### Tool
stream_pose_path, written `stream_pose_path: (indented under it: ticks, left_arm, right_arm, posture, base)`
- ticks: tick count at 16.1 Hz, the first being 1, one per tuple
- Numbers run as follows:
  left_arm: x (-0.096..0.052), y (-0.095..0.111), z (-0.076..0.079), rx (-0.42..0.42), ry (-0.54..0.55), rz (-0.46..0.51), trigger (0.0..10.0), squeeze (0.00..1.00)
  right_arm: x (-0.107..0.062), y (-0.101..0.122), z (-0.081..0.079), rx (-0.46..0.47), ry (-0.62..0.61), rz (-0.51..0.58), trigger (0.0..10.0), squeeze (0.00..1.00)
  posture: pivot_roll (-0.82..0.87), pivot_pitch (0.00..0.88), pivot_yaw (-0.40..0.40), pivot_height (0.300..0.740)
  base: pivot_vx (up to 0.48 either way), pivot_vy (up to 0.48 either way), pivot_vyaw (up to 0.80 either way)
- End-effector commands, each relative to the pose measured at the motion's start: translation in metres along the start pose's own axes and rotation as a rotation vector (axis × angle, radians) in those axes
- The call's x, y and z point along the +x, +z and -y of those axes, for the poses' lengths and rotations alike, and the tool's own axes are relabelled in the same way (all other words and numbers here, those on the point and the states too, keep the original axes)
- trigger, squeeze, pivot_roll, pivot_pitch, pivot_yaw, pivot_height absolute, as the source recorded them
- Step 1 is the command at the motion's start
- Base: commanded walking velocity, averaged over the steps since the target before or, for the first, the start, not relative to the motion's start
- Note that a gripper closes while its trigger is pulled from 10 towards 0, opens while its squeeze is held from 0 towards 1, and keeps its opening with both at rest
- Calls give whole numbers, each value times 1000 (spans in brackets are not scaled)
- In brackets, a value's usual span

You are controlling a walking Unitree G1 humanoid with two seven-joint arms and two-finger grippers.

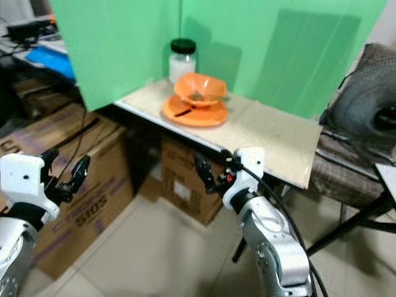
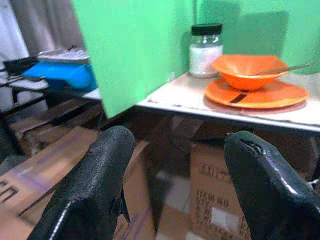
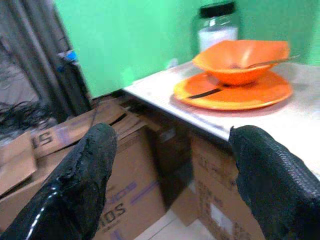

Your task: Setting the table

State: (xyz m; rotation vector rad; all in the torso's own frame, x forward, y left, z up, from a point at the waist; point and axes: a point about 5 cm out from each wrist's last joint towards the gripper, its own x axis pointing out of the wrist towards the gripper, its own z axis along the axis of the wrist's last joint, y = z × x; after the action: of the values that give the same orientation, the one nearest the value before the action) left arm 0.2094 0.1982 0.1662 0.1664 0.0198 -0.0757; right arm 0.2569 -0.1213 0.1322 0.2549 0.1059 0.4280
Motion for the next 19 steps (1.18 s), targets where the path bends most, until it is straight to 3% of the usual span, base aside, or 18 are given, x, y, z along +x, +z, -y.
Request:
stream_pose_path:
  ticks: [1,16,19]
  left_arm:
    - [0,4,6,-9,-27,12,10000,0]
    - [-3,4,6,-6,-42,-4,10000,0]
    - [-3,5,7,0,-47,-3,10000,0]
  right_arm:
    - [-3,4,8,-9,-30,7,10000,0]
    - [-4,3,2,16,-9,12,10000,0]
    - [-3,9,-6,-12,67,33,10000,0]
  posture:
    - [11,0,-36,740]
    - [15,0,-28,740]
    - [26,0,-31,740]
  base:
    - [368,0,0]
    - [369,0,0]
    - [371,0,0]
